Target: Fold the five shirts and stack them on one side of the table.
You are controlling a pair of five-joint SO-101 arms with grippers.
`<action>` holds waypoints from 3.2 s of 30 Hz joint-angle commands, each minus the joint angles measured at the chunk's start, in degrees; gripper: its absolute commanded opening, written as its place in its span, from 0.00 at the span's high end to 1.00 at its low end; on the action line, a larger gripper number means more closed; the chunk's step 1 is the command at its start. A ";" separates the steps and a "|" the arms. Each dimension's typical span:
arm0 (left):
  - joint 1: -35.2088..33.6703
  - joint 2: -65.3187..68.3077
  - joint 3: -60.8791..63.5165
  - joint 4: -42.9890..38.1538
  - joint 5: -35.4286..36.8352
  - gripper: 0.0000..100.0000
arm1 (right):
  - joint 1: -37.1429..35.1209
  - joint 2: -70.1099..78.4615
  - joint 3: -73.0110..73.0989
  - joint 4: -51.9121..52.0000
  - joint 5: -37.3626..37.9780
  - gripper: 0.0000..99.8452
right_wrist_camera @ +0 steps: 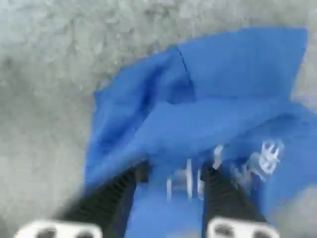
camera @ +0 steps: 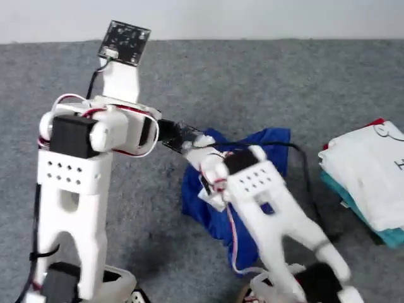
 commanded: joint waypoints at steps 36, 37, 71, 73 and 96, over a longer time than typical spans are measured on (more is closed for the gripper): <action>-23.03 -2.73 -0.40 -0.53 0.53 0.72 | 9.98 -5.76 -21.10 4.35 2.02 0.99; -23.03 -2.73 -0.31 -0.53 0.53 0.72 | 7.96 -7.16 -23.56 5.58 2.02 0.99; -23.03 -2.73 -0.13 -0.35 0.53 0.72 | 10.42 -10.15 -27.08 6.02 2.55 0.99; -23.03 -2.73 -0.13 -0.35 0.53 0.72 | 4.70 -11.56 -27.25 5.58 2.55 0.99; -23.12 -2.73 -0.04 -0.35 0.53 0.72 | 4.09 -14.02 -46.24 7.87 2.46 0.99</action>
